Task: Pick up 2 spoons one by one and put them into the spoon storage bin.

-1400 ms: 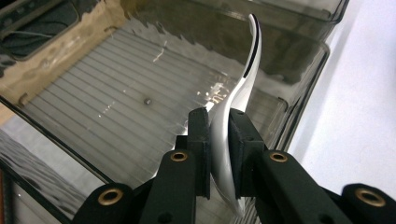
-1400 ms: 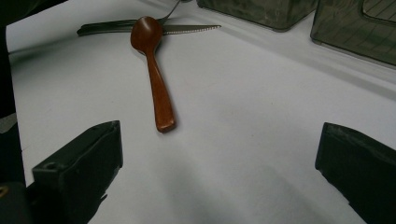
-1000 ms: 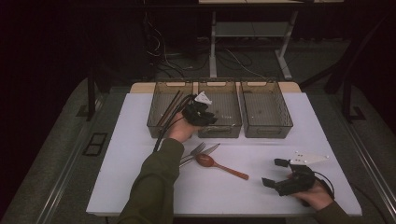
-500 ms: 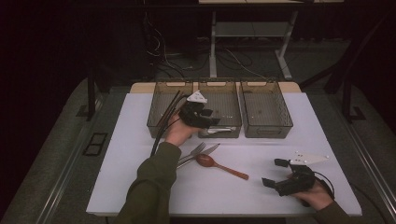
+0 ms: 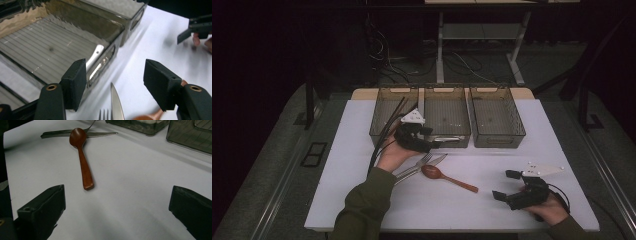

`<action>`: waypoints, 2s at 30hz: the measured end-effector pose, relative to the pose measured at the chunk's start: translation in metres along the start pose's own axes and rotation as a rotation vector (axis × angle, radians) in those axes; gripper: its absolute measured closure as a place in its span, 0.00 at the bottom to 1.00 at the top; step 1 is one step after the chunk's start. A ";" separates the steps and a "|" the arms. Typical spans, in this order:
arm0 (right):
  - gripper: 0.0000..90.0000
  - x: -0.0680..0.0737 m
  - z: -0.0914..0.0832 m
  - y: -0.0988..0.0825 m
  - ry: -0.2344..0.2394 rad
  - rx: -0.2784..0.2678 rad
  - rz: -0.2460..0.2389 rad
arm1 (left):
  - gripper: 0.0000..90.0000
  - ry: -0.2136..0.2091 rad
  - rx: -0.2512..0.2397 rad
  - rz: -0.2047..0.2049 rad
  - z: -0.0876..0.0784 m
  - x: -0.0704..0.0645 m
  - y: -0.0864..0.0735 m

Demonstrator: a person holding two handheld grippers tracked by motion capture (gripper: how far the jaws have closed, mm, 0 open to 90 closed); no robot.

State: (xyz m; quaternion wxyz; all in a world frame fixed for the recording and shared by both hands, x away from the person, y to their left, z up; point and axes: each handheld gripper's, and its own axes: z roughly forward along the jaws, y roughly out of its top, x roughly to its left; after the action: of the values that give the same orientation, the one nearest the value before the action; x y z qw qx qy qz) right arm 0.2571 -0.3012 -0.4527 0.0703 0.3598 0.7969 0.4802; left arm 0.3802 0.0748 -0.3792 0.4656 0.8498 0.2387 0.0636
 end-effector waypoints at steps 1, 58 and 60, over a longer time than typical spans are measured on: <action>0.01 0.000 0.000 0.000 0.001 0.001 0.002 | 0.37 0.000 -0.001 0.002 -0.002 -0.002 -0.002; 0.01 0.000 0.000 0.000 0.000 0.006 0.000 | 0.47 0.062 0.229 0.128 0.022 -0.036 -0.064; 0.01 0.000 0.000 0.000 -0.001 0.004 0.000 | 0.50 0.067 0.237 0.148 0.023 -0.037 -0.064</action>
State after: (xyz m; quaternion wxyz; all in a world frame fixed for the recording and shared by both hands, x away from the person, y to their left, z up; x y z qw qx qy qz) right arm 0.2574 -0.3009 -0.4531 0.0700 0.3601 0.7980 0.4783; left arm 0.3328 0.0694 -0.4406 0.3477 0.9116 0.1965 0.0973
